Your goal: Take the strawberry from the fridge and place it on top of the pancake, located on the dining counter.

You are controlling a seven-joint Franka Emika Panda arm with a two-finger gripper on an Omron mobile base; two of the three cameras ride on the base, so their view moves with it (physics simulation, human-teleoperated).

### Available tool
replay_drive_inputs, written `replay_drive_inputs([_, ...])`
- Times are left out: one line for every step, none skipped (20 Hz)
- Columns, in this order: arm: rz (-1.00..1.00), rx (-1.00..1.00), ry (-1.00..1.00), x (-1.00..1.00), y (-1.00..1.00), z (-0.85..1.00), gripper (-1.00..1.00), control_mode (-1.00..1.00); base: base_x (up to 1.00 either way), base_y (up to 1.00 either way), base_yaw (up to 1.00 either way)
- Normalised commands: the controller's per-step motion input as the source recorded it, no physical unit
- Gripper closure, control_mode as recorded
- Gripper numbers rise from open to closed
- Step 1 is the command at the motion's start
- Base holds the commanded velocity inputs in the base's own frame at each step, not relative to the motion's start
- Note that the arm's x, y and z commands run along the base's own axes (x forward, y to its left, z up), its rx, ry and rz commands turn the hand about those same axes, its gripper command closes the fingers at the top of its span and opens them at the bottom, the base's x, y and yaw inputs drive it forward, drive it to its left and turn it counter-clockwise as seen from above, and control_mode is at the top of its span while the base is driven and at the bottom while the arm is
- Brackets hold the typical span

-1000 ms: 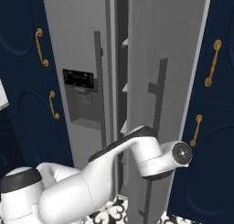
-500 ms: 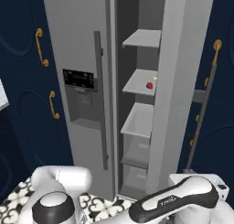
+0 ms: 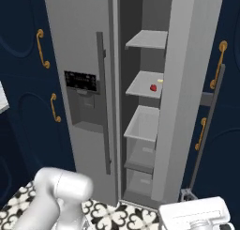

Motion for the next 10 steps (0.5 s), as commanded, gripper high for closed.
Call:
replay_drive_inputs([-0.01,0.00,0.00,-0.26,1.00,0.82,1.00,-1.00,0.00,0.00,0.00])
replay_drive_inputs([0.00,0.00,0.00,-0.24,1.00,0.91,1.00,-1.00,0.00,0.00,0.00])
replay_drive_inputs([0.00,0.00,0.00,-0.24,1.00,0.96,1.00,-1.00,0.00,0.00,0.00])
replay_drive_inputs([0.00,0.00,0.00,-0.30,1.00,0.92,1.00,-1.00,0.00,0.00,0.00])
replay_drive_inputs([0.00,0.00,0.00,-0.34,1.00,0.69,1.00,-1.00,0.00,0.00,0.00])
replay_drive_inputs([0.00,0.00,0.11,-0.43,1.00,0.65,1.00,-1.00,0.00,0.00,0.00])
replay_drive_inputs([0.00,0.00,0.21,-0.36,1.00,0.70,1.00,-1.00,0.00,0.00,0.00])
replay_drive_inputs([0.00,0.00,0.26,-0.24,1.00,0.57,1.00,-1.00,0.00,0.00,0.00])
replay_drive_inputs([-0.07,0.00,0.28,-0.21,1.00,0.31,1.00,-1.00,0.00,0.00,0.00])
replay_drive_inputs([-0.08,-0.01,0.36,0.00,1.00,0.22,1.00,-1.00,0.00,0.00,0.00])
